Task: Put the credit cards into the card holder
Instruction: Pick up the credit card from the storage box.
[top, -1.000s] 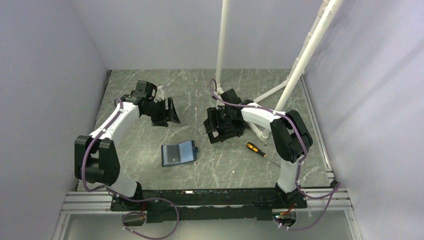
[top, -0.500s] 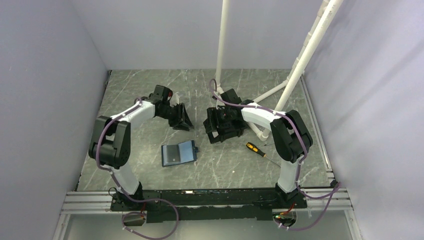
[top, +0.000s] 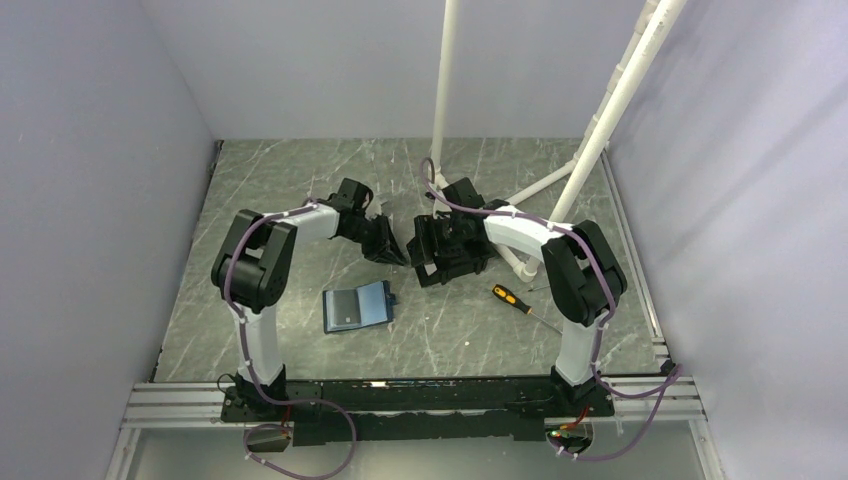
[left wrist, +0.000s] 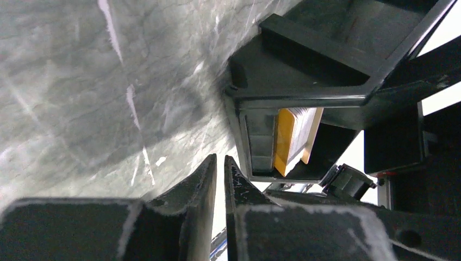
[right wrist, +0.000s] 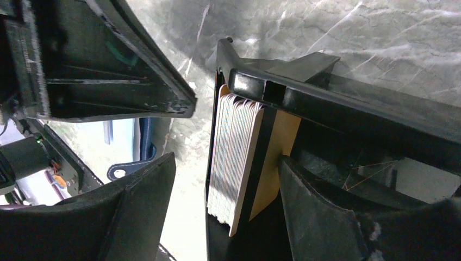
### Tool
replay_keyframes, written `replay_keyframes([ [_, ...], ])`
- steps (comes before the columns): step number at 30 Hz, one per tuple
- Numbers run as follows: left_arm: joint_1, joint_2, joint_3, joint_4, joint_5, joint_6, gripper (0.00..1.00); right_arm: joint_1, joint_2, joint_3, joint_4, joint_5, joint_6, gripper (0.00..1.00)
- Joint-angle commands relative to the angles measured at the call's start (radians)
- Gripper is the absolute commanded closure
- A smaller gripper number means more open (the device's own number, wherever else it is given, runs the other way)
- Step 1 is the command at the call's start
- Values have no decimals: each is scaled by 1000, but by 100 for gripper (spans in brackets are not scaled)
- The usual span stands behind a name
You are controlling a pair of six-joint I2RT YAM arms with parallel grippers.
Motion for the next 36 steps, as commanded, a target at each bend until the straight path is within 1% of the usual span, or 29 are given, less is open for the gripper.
replay_keyframes([
  [1, -22, 27, 47, 52, 8, -33, 84, -3, -62, -8, 42, -30, 7, 28],
  [7, -40, 59, 57, 59, 6, -32, 85, -3, -78, -10, 42, -38, 10, 29],
  [16, -47, 70, 56, 64, 9, -31, 85, -5, -78, -12, 40, -41, 13, 34],
  [19, -50, 74, 58, 65, 12, -31, 85, -5, -81, -10, 40, -43, 15, 39],
  [23, -53, 80, 62, 72, 19, -35, 86, -6, -82, -7, 34, -42, 14, 53],
  [36, -87, 111, 88, 82, 27, -49, 87, -7, -106, -1, 5, -15, -2, 66],
])
